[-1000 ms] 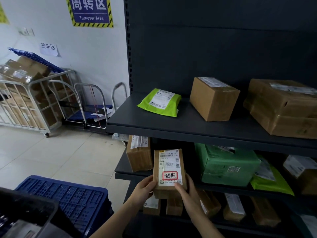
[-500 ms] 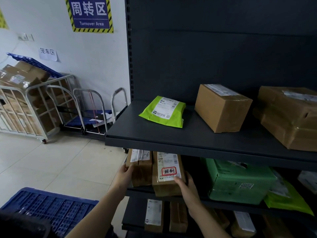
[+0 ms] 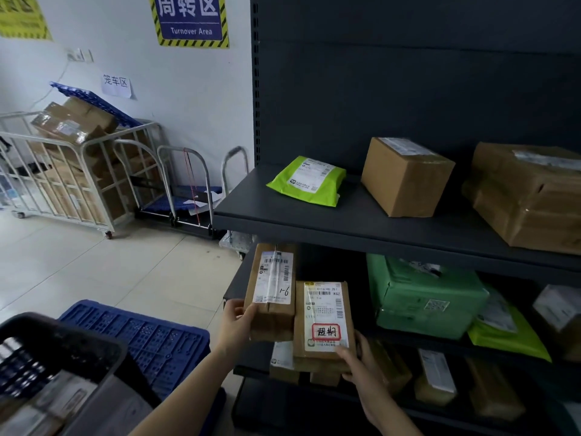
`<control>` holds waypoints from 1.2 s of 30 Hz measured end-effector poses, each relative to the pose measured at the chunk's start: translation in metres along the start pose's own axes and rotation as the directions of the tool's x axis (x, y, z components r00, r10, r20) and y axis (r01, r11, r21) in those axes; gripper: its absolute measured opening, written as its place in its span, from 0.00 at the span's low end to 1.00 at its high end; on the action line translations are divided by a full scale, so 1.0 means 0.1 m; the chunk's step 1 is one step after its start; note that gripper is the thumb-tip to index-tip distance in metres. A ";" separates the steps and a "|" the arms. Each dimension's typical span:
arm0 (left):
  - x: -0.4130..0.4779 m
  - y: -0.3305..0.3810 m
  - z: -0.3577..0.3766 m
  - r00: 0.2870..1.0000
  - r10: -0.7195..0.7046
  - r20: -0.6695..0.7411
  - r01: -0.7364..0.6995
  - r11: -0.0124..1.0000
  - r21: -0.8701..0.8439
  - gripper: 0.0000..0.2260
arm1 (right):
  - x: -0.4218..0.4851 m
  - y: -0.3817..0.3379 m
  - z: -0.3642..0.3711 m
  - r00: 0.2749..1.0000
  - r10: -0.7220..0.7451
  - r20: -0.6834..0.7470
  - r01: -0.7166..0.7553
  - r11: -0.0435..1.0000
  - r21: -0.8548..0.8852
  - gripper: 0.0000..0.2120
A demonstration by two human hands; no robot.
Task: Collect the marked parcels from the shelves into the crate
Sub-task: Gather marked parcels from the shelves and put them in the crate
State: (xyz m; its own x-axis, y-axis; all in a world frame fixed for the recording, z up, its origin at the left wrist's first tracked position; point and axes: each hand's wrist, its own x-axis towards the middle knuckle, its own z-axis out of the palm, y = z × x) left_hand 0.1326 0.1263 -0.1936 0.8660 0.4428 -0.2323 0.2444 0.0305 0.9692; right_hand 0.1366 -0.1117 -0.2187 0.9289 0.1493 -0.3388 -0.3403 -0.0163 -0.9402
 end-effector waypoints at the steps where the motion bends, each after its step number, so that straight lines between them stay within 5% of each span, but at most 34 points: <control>1: -0.06 -0.03 -0.01 1.000 -0.002 0.003 0.002 1.000 0.014 0.13 | -0.05 0.01 -0.02 1.000 0.001 0.000 -0.001 1.000 -0.010 0.21; 6: -0.29 -0.15 -0.01 0.998 -0.009 0.060 0.008 1.000 0.026 0.21 | -0.23 0.09 -0.14 1.000 -0.001 -0.016 0.000 0.999 -0.051 0.22; 12: -0.42 -0.18 0.01 0.996 0.027 0.082 -0.028 1.000 0.014 0.19 | -0.26 0.11 -0.19 1.000 -0.012 -0.020 0.010 0.994 -0.107 0.29; 21: -0.35 -0.21 -0.01 0.997 0.027 0.067 -0.028 0.999 0.021 0.20 | -0.24 0.10 -0.15 1.000 -0.022 -0.006 0.022 0.997 -0.072 0.24; 36: 0.49 0.16 -0.05 0.996 0.081 0.044 -0.081 0.997 0.001 0.17 | 0.44 -0.33 0.26 0.996 -0.085 -0.040 0.083 0.995 -0.054 0.29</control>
State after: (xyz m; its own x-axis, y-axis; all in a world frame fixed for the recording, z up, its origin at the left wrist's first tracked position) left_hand 0.1772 0.1527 -0.1892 0.9011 0.4042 -0.1567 0.1739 -0.0060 0.9847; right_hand 0.1850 -0.0793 -0.2012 0.9597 0.1103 -0.2587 -0.2536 -0.0577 -0.9656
